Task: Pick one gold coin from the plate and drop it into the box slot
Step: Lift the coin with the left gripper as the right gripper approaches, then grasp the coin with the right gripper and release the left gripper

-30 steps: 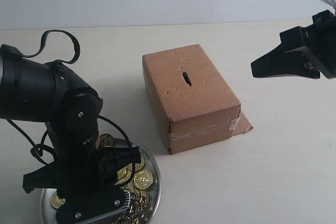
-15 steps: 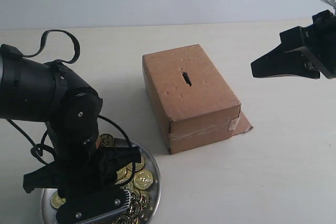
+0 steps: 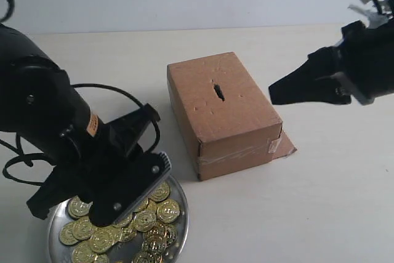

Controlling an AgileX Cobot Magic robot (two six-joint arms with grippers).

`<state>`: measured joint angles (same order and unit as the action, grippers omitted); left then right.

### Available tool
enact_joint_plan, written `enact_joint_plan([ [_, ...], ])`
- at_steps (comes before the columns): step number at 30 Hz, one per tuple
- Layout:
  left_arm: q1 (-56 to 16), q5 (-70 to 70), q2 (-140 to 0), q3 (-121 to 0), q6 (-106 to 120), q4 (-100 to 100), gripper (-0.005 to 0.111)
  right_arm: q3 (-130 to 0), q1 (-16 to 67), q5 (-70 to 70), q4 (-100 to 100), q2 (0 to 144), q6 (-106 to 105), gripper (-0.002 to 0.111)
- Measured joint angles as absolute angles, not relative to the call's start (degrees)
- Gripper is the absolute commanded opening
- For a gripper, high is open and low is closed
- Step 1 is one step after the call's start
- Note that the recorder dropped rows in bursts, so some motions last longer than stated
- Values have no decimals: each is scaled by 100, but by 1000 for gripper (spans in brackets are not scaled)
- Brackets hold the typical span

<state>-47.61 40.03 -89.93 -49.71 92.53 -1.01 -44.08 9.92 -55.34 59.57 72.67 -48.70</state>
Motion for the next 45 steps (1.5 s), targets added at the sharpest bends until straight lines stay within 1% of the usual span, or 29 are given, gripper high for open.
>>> enact_joint_plan([
  [4, -4761, 4072, -8619, -4971, 8029, -106, 21, -4070, 1734, -4731, 6369, 7267, -4870, 0],
  [8, -4761, 4164, -8340, -4971, 7119, -115, 21, -3720, 2414, -3728, 7263, 7333, -5012, 0],
  [10, -4761, 4189, -8235, -4971, 6850, -115, 21, -3588, 2695, -3464, 7768, 7403, -5184, 0],
  [11, -4761, 4218, -8189, -4971, 6754, -115, 21, -3554, 2842, -3367, 8057, 7470, -5307, 2],
  [13, -4761, 4325, -8063, -4971, 6552, -119, 21, -3546, 3242, -3267, 8977, 7709, -5738, 9],
  [15, -4761, 4336, -7959, -4971, 6379, -119, 21, -3546, 3456, -3237, 9511, 7930, -6042, 19],
  [16, -4761, 4337, -7909, -4971, 6323, -119, 21, -3546, 3569, -3227, 9676, 8056, -6196, 32],
  [17, -4761, 4359, -7791, -4971, 6234, -119, 21, -3546, 3753, -3227, 9839, 8298, -6342, 38],
  [19, -4761, 4364, -7681, -4971, 6194, -119, 21, -3546, 3933, -3215, 9902, 8544, -6401, 47],
  [20, -4761, 4372, -7616, -4971, 6182, -91, 21, -3574, 4016, -3215, 9912, 8695, -6416, 49],
  [24, -4761, 4376, -7545, -4971, 6145, 69, 21, -3738, 4222, -3218, 9947, 8996, -6480, 49],
  [31, -4761, 4376, -7535, -4971, 6143, 329, 21, -4165, 4247, -3414, 9969, 8994, -6492, 49],
  [39, -4761, 3867, -7522, -4971, 6143, 824, 21, -4256, 4247, -3493, 9969, 8999, -6492, 48],
  [40, -4761, 3867, -7522, -4971, 6143, 839, 21, -4256, 4247, -3493, 9969, 8999, -6492, 46],
  [42, -4761, 3856, -7522, -4971, 6143, 879, 21, -4256, 4247, -3493, 9969, 8999, -6492, 39],
  [45, -4761, 3844, -7522, -4971, 6143, 913, 21, -4256, 4247, -3493, 9969, 8999, -6492, 19],
])
